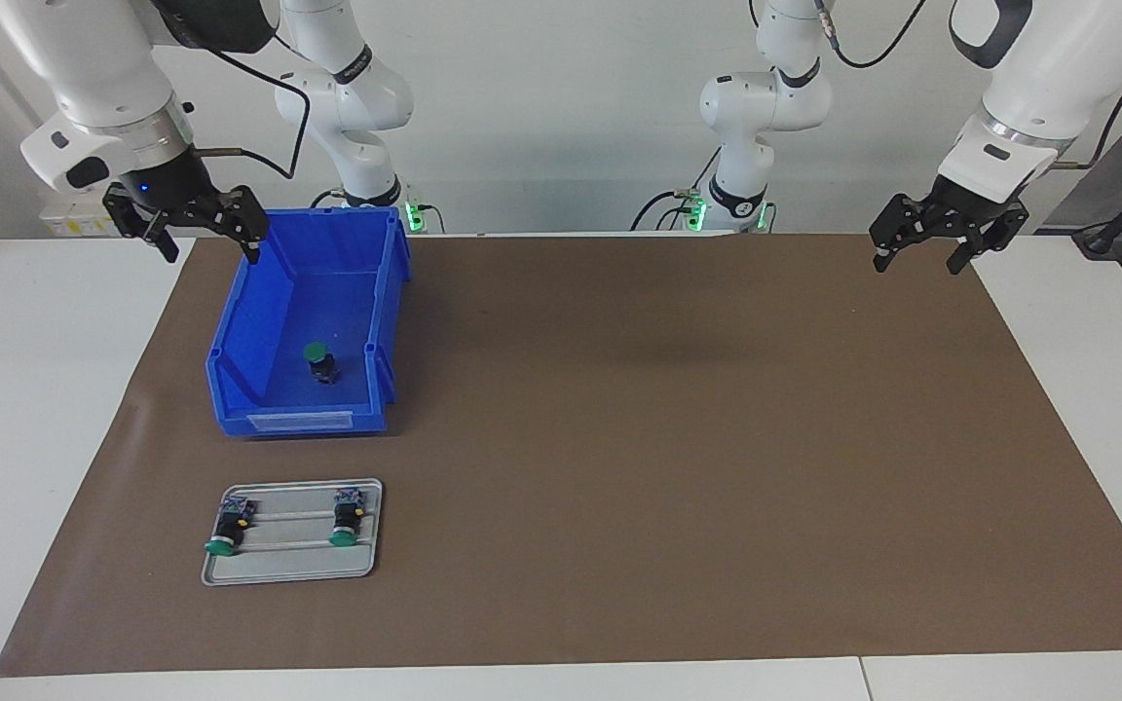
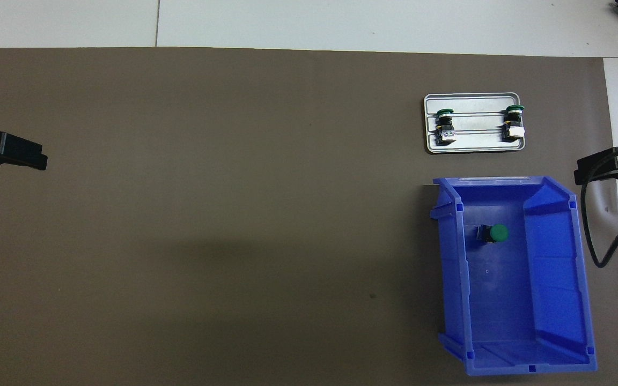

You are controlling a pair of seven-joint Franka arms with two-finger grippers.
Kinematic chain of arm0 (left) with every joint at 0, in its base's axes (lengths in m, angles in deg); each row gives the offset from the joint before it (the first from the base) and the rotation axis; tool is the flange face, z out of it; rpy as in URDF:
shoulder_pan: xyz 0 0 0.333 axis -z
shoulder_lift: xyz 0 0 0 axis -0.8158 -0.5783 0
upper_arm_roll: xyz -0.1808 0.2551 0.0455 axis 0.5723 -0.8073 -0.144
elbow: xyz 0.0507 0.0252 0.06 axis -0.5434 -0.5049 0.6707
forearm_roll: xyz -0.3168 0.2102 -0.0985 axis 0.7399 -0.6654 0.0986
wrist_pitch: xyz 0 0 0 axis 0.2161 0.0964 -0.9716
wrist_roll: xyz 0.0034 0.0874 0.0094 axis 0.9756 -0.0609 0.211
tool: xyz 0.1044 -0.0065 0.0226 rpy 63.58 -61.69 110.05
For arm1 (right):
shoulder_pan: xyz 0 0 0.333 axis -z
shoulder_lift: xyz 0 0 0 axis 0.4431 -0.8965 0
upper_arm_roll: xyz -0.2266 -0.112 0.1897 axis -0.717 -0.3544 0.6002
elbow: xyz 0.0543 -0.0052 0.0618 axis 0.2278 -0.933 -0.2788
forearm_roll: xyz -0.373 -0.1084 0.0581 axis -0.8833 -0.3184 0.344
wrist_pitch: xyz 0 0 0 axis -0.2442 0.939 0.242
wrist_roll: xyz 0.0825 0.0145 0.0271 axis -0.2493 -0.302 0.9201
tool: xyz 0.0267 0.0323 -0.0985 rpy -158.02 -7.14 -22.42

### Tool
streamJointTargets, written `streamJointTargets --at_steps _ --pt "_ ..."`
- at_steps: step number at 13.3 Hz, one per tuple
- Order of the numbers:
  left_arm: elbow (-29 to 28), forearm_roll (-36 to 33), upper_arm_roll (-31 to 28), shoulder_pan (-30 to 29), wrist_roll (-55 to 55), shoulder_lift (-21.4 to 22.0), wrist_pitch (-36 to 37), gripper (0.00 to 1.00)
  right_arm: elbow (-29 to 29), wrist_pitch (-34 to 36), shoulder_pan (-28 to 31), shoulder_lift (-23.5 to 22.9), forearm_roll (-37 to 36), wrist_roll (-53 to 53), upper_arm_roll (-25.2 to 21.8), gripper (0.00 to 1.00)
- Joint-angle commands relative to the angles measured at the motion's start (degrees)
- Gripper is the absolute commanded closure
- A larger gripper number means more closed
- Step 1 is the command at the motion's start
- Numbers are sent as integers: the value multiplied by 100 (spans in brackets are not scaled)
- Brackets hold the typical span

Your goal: Place and press button with both arms

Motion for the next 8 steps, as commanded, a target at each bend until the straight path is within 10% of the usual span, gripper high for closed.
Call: streamJointTargets --at_steps 1,8 --pt "-174 -109 45 -38 -58 153 2 0 -15 17 41 55 76 -69 36 0" --pt "-174 -109 36 -38 -58 153 2 0 -41 -264 41 46 155 -43 36 0"
